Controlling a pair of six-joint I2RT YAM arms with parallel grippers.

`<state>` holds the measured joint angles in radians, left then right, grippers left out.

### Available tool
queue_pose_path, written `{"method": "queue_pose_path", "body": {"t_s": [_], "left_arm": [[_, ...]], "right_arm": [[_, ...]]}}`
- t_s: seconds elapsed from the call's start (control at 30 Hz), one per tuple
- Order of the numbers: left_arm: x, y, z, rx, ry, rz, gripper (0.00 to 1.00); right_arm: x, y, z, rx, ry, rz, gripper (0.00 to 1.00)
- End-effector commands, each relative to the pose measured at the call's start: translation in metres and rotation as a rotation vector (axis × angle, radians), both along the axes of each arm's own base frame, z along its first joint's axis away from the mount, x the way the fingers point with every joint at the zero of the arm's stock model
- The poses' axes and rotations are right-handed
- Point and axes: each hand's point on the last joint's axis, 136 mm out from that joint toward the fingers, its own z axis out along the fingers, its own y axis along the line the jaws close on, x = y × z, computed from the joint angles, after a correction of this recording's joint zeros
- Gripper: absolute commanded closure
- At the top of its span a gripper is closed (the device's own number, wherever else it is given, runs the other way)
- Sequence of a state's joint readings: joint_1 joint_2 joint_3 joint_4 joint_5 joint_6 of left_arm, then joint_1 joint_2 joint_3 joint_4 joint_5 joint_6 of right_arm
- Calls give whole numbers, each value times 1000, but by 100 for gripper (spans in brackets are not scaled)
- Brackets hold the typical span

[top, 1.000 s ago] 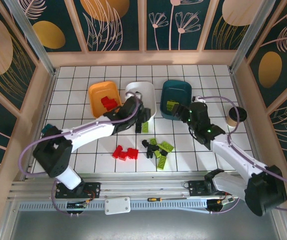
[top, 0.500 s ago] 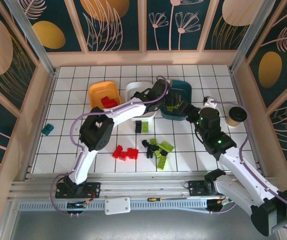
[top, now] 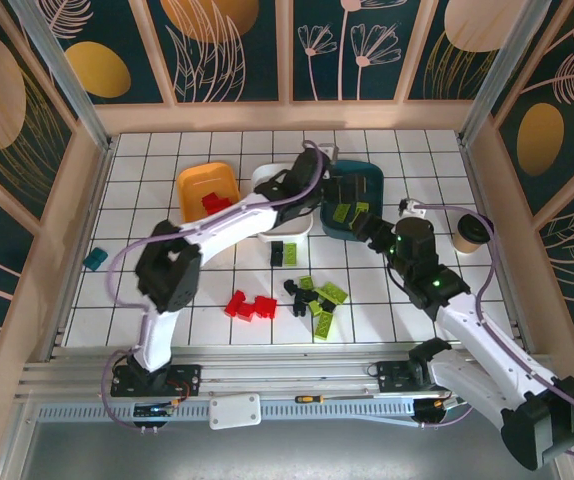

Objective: Sort the legos into containers by color
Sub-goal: Move the lego to the center of the table.

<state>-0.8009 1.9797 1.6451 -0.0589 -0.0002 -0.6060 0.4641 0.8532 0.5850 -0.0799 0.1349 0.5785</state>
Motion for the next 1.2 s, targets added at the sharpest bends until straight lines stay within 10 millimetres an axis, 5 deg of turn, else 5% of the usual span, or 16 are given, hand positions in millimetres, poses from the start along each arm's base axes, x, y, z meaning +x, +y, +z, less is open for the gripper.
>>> {"method": "queue_pose_path", "body": {"t_s": [0.0, 0.13, 0.37, 0.57, 0.83, 1.17], "left_arm": [[-19, 33, 52, -87, -107, 62, 1], [-54, 82, 39, -72, -98, 117, 1], [-111, 163, -24, -1, -12, 227, 1], [-145, 214, -55, 19, 32, 313, 1], [-167, 254, -79, 47, 66, 403, 1], [-174, 266, -85, 44, 77, 432, 1]], "right_arm": [[-10, 19, -30, -7, 92, 108, 16], [-20, 40, -64, -65, 189, 191, 20], [-61, 82, -123, -175, 344, 365, 30], [-65, 109, -135, -239, 341, 441, 37], [-34, 144, -134, -271, 286, 435, 41], [5, 165, -144, -244, 255, 349, 49]]}}
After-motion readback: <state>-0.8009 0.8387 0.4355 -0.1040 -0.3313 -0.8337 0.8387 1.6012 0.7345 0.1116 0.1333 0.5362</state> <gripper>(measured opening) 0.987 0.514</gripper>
